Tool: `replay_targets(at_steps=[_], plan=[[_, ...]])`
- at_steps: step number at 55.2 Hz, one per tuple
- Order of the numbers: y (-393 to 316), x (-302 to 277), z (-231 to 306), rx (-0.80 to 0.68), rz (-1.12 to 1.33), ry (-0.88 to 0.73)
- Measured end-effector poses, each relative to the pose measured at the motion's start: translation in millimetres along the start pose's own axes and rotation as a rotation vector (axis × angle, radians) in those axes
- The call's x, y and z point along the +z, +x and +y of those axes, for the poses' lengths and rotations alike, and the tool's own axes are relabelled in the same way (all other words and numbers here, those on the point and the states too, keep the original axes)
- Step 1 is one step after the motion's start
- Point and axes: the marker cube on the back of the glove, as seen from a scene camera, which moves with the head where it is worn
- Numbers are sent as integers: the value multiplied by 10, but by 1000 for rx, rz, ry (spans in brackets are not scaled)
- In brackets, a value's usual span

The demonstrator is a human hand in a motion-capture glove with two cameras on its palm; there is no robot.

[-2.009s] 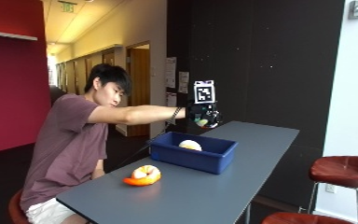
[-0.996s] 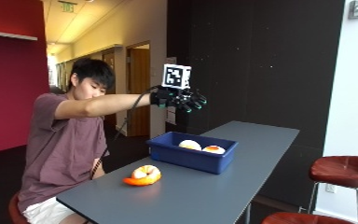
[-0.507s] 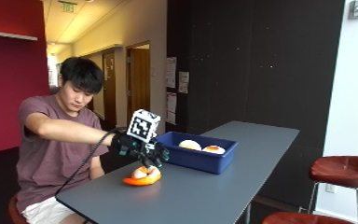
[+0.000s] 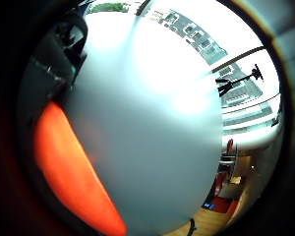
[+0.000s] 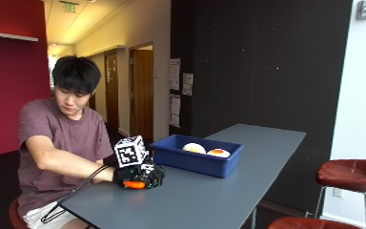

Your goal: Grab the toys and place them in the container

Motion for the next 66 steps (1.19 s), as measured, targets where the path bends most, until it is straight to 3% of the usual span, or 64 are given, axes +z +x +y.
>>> replay_targets(at_steps=[3,10,12,20,33,53,66], plan=[[-122,-34,-48,77,-44,28],[-167,-87,-190,-18,42,25],[-160,-97,-235,-71,66,-5],[-215,-131,-394,86,-67,-164],[-27,-333,-348,125,-154,-372],[409,-1661,-792,240,-35,-182],[-169,-2221,-1368,219,5,-112]])
